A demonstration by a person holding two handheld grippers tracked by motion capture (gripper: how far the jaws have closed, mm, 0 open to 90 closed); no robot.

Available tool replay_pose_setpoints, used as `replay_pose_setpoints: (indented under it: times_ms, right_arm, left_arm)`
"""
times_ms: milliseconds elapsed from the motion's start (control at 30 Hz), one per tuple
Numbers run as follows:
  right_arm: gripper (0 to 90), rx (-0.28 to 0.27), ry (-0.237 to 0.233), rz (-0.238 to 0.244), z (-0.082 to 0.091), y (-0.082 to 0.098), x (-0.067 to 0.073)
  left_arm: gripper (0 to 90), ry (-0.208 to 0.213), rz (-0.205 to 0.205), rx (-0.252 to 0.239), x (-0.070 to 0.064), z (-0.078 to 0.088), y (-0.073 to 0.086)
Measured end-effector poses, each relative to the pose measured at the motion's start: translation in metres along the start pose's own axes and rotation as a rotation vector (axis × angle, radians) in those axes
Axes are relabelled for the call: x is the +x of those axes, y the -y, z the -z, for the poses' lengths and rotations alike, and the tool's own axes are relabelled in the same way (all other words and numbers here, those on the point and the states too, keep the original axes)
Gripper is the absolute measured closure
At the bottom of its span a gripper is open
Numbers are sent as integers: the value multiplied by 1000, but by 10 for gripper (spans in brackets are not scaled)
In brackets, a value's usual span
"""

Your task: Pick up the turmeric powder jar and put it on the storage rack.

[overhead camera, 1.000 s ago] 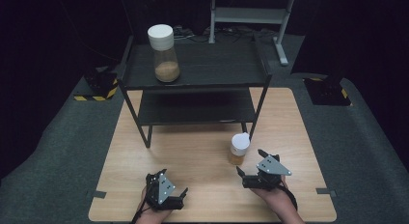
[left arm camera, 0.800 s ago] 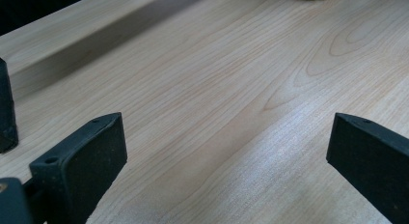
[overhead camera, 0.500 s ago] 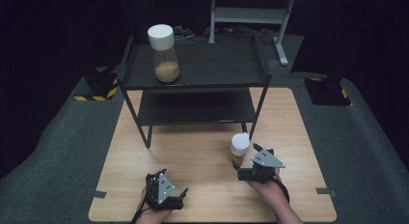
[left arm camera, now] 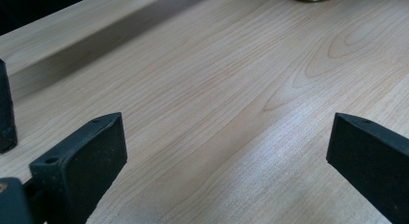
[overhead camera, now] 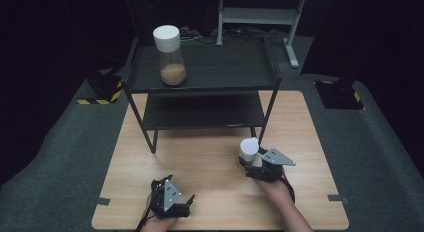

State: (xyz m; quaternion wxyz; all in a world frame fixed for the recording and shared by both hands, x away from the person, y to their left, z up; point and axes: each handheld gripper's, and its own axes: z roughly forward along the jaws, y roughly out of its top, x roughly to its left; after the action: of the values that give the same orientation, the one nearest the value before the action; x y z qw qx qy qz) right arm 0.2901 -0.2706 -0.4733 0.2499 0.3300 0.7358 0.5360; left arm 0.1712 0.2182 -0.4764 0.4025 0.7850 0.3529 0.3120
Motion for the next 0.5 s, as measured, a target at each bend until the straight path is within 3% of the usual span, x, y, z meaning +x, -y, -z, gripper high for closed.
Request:
replay_pose_setpoints:
  times_ms: [267,500]
  right_arm:
    - [292,-37,-22,-14,-3,10,-7]
    - [298,-60,-11,-13,-4,16,-3]
  left_arm:
    - [9,1,3,-1,0,0,0]
    - [9,2,2,-3,0,0,1]
